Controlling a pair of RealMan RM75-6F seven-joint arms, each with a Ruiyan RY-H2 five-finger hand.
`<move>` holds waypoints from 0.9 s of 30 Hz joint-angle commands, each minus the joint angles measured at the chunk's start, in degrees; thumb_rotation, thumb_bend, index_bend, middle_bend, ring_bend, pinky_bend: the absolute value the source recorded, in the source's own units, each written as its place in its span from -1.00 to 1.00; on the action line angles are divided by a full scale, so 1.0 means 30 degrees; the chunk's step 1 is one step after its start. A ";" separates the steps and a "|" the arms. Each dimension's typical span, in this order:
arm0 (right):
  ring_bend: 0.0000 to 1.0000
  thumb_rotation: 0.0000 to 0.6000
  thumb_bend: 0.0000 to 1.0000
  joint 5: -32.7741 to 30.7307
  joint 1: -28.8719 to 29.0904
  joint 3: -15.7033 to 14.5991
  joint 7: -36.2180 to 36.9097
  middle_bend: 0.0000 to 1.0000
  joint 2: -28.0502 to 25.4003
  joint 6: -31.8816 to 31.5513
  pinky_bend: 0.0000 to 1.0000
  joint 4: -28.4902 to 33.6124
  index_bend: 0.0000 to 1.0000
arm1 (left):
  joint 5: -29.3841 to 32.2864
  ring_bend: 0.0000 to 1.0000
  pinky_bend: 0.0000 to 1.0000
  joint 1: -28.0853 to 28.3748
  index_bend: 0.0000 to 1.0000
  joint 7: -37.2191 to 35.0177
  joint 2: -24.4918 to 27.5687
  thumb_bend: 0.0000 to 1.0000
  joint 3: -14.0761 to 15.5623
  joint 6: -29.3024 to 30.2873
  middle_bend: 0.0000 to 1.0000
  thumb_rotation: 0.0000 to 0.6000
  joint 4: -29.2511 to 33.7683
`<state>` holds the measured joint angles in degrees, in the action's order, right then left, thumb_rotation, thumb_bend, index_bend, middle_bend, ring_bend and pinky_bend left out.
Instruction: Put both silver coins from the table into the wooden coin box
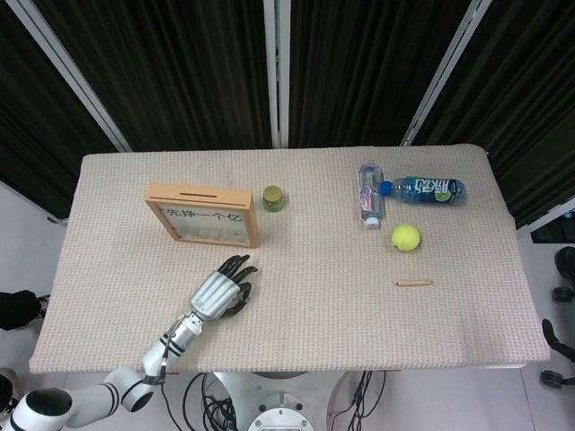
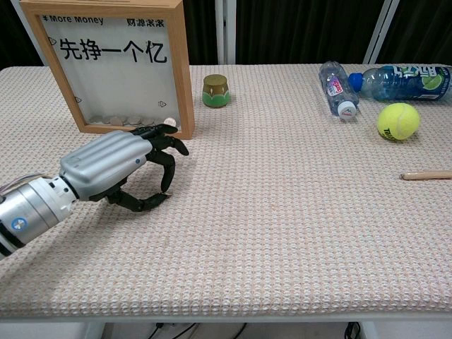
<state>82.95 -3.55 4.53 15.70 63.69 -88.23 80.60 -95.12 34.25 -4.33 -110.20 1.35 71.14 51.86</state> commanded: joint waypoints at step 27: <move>-1.00 1.00 -0.35 0.0289 -0.0034 0.0127 -0.0335 -1.00 -0.0017 -0.0544 -1.00 0.0424 -1.00 | 0.0876 -1.00 -0.75 -0.2350 0.27 0.4273 1.3550 -0.15 -0.1533 0.3804 -0.55 1.00 1.5753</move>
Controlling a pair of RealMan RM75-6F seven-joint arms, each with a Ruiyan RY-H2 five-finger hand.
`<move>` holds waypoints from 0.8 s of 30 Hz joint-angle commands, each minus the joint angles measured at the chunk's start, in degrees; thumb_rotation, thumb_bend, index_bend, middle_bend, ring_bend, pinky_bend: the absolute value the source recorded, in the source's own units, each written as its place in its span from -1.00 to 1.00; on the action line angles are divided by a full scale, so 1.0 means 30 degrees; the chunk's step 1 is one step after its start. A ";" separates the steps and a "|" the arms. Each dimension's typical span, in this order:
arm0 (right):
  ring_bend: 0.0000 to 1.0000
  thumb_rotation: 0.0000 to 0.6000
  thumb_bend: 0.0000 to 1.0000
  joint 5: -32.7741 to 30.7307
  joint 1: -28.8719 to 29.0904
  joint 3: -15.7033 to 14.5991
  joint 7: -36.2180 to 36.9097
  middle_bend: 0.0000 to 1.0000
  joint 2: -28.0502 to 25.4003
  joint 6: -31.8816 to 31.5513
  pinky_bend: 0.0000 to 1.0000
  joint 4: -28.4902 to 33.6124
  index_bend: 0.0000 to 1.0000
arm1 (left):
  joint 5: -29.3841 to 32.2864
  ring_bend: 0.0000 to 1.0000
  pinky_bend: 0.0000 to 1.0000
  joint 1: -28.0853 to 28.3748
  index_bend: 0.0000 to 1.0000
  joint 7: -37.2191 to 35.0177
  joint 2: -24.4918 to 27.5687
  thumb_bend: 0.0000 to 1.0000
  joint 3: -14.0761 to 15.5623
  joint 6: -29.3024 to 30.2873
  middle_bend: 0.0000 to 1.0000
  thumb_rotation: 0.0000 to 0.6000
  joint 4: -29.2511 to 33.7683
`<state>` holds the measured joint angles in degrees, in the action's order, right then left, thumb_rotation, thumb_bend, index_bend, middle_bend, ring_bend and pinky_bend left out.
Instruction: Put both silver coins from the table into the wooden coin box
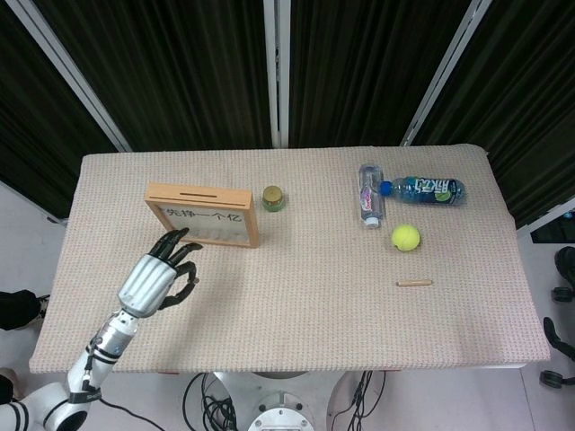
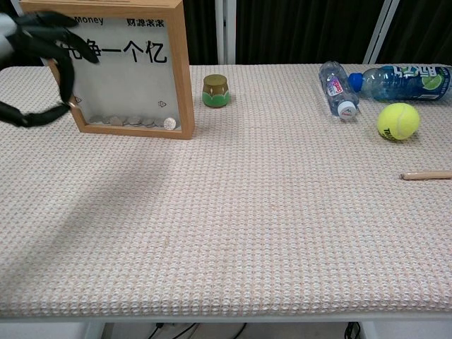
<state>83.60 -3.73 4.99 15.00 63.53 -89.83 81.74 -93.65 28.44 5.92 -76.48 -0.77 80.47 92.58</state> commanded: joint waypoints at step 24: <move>-1.00 1.00 -0.35 -0.0300 -0.0035 0.0159 0.0188 -1.00 0.0159 -0.0020 -1.00 -0.0138 -1.00 | 1.2020 -0.99 -0.73 0.7936 0.28 0.2443 0.6028 -0.16 -0.6412 -1.2619 -0.52 1.00 0.0511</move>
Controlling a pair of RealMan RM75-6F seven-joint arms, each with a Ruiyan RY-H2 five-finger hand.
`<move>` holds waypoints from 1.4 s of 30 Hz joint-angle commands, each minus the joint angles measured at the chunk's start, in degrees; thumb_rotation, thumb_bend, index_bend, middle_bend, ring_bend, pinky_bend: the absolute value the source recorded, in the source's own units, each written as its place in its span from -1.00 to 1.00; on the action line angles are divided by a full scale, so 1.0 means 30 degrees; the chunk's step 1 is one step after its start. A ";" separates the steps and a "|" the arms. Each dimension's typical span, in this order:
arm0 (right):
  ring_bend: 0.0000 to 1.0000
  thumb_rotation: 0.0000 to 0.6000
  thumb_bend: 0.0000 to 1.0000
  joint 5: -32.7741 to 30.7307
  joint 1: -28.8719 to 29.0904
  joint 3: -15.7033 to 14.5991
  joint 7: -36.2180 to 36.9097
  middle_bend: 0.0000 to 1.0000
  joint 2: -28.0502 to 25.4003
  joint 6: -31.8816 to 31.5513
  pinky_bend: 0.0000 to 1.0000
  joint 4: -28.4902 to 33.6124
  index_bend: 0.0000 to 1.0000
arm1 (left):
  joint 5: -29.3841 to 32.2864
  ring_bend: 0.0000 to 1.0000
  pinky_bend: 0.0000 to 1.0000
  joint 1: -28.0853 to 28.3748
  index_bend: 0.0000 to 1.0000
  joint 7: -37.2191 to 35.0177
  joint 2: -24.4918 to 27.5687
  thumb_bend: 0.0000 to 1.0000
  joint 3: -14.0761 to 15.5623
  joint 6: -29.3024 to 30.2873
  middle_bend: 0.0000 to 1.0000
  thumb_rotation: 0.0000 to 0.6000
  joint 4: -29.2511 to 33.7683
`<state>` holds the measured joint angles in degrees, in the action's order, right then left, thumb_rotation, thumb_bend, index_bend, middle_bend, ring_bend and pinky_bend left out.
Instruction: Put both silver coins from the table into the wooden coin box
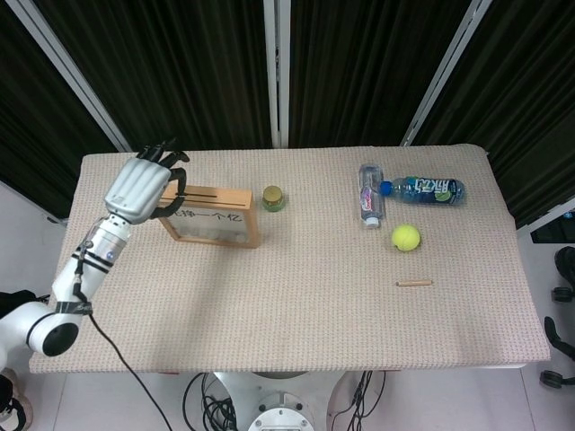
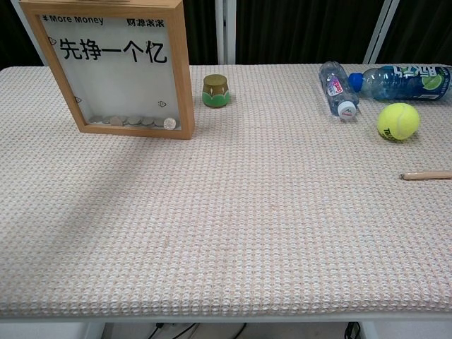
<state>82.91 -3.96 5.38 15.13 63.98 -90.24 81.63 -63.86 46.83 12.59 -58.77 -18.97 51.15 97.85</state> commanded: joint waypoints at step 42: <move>-1.00 1.00 -0.35 -0.0223 0.0085 0.0074 0.1014 -1.00 0.0247 0.0468 -1.00 -0.1018 -1.00 | 0.7713 -0.98 -0.75 0.5314 0.30 -0.0975 0.0694 -0.12 0.2135 -0.5447 -0.51 1.00 -0.1539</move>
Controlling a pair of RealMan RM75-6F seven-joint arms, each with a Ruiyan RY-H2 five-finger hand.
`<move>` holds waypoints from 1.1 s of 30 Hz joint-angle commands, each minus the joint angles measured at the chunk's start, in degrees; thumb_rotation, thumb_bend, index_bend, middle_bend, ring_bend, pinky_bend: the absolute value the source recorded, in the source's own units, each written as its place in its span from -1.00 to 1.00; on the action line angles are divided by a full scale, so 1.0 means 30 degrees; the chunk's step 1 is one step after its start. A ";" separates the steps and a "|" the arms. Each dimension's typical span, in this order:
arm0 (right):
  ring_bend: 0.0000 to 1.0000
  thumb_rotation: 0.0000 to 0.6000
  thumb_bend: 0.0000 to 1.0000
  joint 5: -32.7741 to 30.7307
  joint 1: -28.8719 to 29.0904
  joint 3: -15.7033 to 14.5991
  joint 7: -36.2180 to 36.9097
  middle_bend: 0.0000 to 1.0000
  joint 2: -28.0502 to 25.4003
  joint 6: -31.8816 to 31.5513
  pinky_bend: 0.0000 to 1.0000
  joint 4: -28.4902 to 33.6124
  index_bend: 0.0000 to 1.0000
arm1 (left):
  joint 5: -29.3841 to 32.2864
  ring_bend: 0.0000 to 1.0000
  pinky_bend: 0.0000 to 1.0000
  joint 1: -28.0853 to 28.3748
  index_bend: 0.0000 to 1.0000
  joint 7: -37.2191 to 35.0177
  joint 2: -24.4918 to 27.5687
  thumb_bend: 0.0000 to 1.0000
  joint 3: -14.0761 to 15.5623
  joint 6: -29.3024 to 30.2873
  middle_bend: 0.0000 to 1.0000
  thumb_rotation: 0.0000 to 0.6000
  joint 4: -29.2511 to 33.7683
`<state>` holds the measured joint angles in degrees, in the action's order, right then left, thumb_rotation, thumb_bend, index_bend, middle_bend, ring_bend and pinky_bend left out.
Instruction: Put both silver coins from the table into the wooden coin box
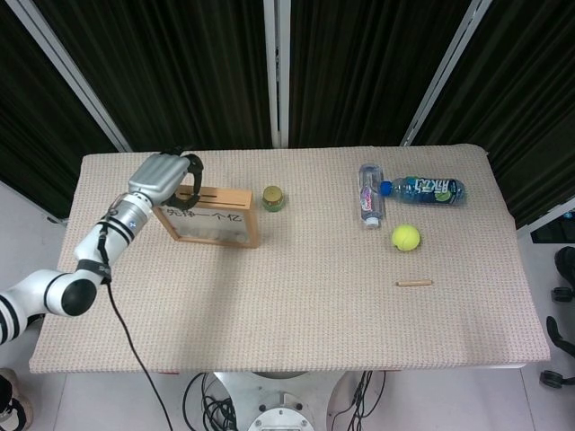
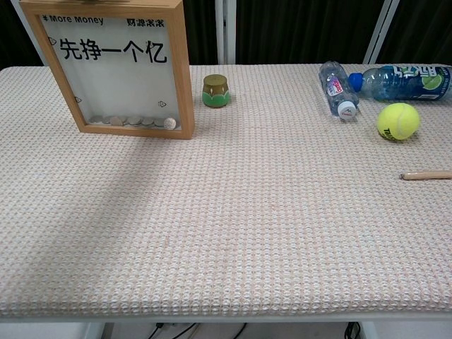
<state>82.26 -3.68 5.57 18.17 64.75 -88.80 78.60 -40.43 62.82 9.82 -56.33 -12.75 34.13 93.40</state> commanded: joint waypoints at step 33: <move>-1.00 1.00 -0.35 -0.0113 0.0021 0.0058 -0.0054 -1.00 -0.0196 0.0152 -1.00 0.0139 -1.00 | -0.1016 -0.98 -0.76 -0.0032 -0.63 -0.0898 -0.0093 -0.20 0.0441 0.0409 -0.56 1.00 -0.0043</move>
<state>81.93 -3.62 5.75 18.01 64.15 -88.35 79.02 -43.42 62.78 7.19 -56.64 -11.38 35.31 93.21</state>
